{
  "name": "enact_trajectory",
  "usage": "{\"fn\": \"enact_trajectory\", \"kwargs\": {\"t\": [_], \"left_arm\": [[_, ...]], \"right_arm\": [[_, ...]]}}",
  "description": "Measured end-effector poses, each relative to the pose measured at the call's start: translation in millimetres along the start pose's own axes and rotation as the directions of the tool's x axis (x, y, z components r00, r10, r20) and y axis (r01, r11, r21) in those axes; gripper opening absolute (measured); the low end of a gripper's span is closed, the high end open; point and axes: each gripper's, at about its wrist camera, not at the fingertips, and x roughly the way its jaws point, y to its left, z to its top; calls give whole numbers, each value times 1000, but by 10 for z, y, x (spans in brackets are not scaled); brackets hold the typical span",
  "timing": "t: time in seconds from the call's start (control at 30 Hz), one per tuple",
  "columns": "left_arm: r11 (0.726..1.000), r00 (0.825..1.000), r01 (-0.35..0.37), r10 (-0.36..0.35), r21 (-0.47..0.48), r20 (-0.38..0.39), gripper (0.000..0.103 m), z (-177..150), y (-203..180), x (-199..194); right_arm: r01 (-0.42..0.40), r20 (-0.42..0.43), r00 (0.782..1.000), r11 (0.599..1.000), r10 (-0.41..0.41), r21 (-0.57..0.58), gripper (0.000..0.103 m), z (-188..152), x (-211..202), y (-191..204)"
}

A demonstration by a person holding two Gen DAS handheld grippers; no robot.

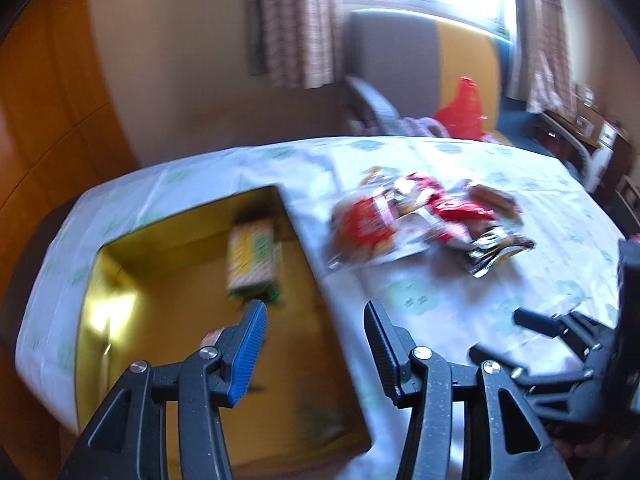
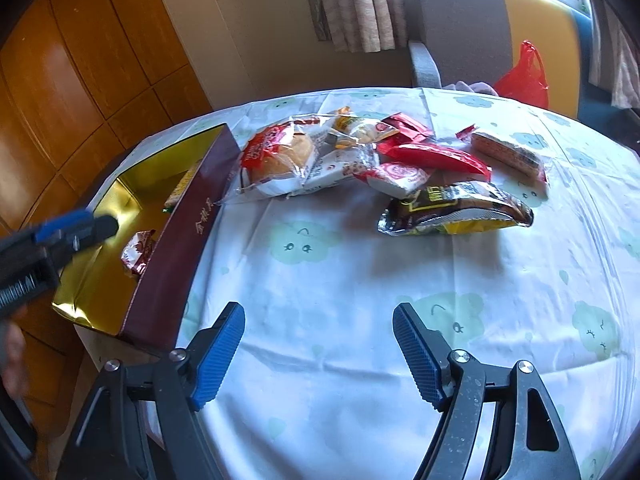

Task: Organize snacks
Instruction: 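Grasp the red-printed cake bag with the left tool, then hold the cake bag in the left tool while the right tool grasps the white nut pouch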

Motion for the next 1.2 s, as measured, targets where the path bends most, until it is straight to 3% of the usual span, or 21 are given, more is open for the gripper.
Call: {"fn": "enact_trajectory", "kwargs": {"t": [0.17, 0.27, 0.37, 0.57, 0.7, 0.77, 0.97, 1.2], "left_arm": [[995, 995, 87, -84, 54, -46, 62, 428, -171, 336], [992, 990, 110, -103, 69, -94, 72, 661, -258, 606], [991, 984, 114, -103, 69, -144, 74, 848, -325, 895], [995, 971, 63, -41, 83, -236, 75, 1015, -398, 1435], [989, 961, 37, 4, 142, -277, 72, 954, -514, 1617], [986, 969, 19, 22, 166, -246, 69, 924, -563, 1569], [986, 982, 77, -50, 147, -180, 67, 674, -643, 1138], [963, 987, 140, -117, 228, -115, 67, -51, -912, 459]], "right_arm": [[7, 3, 1000, 1000, -8, 19, 79, 8, -11, -96], [8, 2, 1000, 999, -8, 32, 82, 15, -14, -158], [9, 1, 1000, 999, -10, 49, 82, 23, -16, -231], [11, -4, 1000, 996, -11, 84, 83, 40, -12, -383], [13, -2, 1000, 994, -13, 105, 83, 39, -11, -476], [10, -2, 1000, 993, -10, 119, 83, 38, -1, -523], [21, 18, 1000, 990, -24, 137, 83, 9, -54, -640], [75, 27, 996, 980, -82, 186, 83, -71, -188, -926]]}}
